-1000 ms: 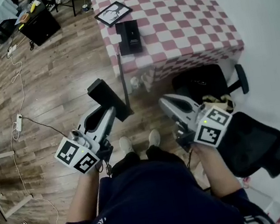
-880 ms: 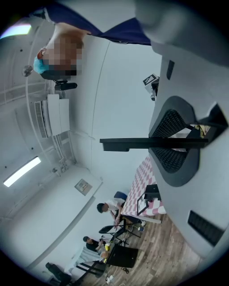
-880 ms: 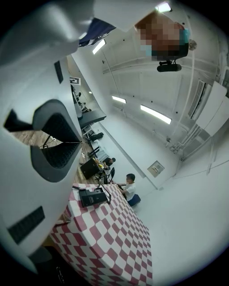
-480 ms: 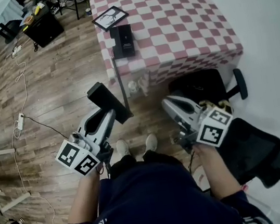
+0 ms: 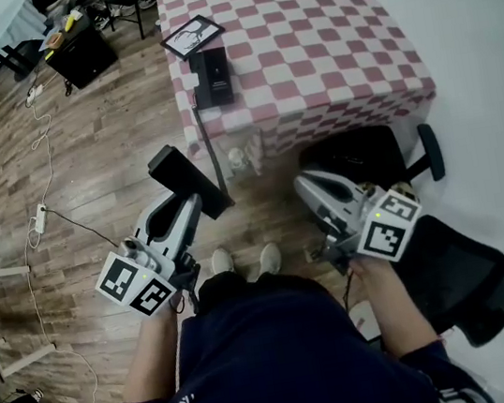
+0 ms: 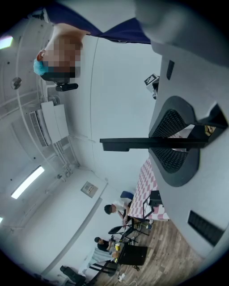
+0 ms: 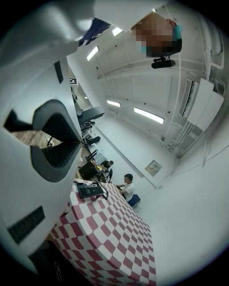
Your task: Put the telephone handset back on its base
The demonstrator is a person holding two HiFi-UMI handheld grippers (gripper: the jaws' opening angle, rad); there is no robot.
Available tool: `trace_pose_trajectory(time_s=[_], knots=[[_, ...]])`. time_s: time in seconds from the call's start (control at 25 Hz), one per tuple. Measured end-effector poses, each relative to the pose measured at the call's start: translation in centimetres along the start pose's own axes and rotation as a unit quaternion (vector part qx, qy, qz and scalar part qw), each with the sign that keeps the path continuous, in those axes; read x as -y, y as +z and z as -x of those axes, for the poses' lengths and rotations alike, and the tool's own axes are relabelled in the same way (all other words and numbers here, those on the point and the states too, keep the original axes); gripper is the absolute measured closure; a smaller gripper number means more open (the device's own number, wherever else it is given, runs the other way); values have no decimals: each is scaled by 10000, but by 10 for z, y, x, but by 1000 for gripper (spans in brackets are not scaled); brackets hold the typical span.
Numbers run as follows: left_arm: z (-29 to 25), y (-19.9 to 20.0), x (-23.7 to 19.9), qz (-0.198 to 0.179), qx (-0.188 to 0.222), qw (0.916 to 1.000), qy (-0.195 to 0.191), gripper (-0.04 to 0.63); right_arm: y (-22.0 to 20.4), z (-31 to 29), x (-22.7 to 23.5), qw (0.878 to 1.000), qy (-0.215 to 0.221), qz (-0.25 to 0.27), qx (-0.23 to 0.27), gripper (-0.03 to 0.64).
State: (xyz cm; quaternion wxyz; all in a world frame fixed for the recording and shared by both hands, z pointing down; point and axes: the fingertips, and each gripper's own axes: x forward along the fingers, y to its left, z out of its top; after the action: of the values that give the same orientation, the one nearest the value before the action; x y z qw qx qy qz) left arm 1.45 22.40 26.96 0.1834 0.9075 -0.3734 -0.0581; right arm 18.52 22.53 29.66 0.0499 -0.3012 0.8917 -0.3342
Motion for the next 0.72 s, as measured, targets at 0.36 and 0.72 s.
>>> trace_pose_trajectory(time_s=[0.36,0.72], knots=[[-7,-1,-7,65,6,10000,-1,505,6,-8,4,10000,16,59,-13,600],[-18,8,-45,135,14,9998,-115,505,9,-45,19,9999,-113,42,-119,600]])
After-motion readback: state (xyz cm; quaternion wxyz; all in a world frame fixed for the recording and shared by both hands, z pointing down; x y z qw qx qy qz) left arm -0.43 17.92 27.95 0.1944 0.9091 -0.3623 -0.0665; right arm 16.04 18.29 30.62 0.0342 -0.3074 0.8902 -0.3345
